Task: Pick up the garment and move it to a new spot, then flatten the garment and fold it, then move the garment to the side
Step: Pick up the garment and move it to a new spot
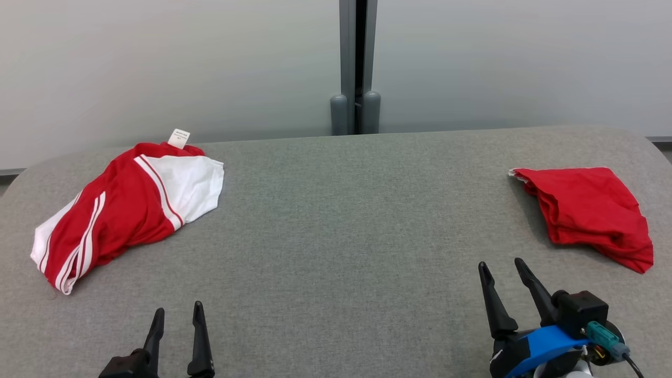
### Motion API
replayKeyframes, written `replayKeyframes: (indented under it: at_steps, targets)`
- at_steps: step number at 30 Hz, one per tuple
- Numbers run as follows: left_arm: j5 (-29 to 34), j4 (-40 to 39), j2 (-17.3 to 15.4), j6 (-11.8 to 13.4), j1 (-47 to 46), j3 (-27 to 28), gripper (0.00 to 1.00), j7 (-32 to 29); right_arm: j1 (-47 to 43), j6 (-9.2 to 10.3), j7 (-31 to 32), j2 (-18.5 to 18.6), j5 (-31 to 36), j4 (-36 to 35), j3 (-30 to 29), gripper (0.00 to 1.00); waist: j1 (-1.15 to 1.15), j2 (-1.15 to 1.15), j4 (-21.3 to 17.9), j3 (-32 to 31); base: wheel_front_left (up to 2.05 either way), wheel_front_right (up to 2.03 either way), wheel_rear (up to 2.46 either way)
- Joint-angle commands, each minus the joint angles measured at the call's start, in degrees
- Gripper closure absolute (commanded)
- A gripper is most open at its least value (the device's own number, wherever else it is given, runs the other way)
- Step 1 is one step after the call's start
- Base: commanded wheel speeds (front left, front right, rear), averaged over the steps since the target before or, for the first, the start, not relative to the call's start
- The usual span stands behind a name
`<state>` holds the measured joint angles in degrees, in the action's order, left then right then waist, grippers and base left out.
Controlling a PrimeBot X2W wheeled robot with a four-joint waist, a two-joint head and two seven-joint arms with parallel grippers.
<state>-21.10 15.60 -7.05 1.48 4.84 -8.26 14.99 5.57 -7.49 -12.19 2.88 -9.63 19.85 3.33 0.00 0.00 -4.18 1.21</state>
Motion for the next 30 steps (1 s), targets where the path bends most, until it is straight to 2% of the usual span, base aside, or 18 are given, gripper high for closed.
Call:
replayKeyframes:
  at_steps: [1, 8, 21, 25, 30]
  targets:
    - [0.33, -0.07, 0.0, -0.11, -0.4, -0.25, 0.0, 0.27, -0.96, -0.01, 0.13, 0.01, 0.42, -0.15, -0.11, 0.0, 0.0, 0.0, 0.44, 0.06, 0.0, 0.0, 0.0]
    - [0.57, -0.13, 0.29, -0.12, -1.32, -0.83, 0.0, 0.27, -0.62, -0.01, 0.73, 0.0, 1.53, -0.62, -0.69, 0.0, 0.0, 0.0, 5.91, -0.52, 0.0, 0.0, 0.0]
    - [0.47, -0.93, -1.49, 0.44, -0.66, -0.31, 0.0, 0.18, -1.08, -0.01, 0.95, 0.05, -0.8, -0.63, 2.52, 0.0, 0.0, 0.0, 22.81, -1.99, 0.0, 0.0, 0.0]
    - [0.13, -1.38, -1.64, 0.81, 0.13, -0.12, 0.0, 0.1, -0.61, -0.01, 1.04, 0.05, -1.21, -0.34, 3.77, 0.0, 0.0, 0.0, 25.43, -2.11, 0.0, 0.0, 0.0]
    - [0.06, -2.51, -1.48, 1.43, 0.58, 0.04, 0.0, 0.11, 0.53, -0.01, 1.89, 0.06, -0.97, -0.5, 5.66, 0.0, 0.0, 0.0, 26.28, -1.38, 0.0, 0.0, 0.0]
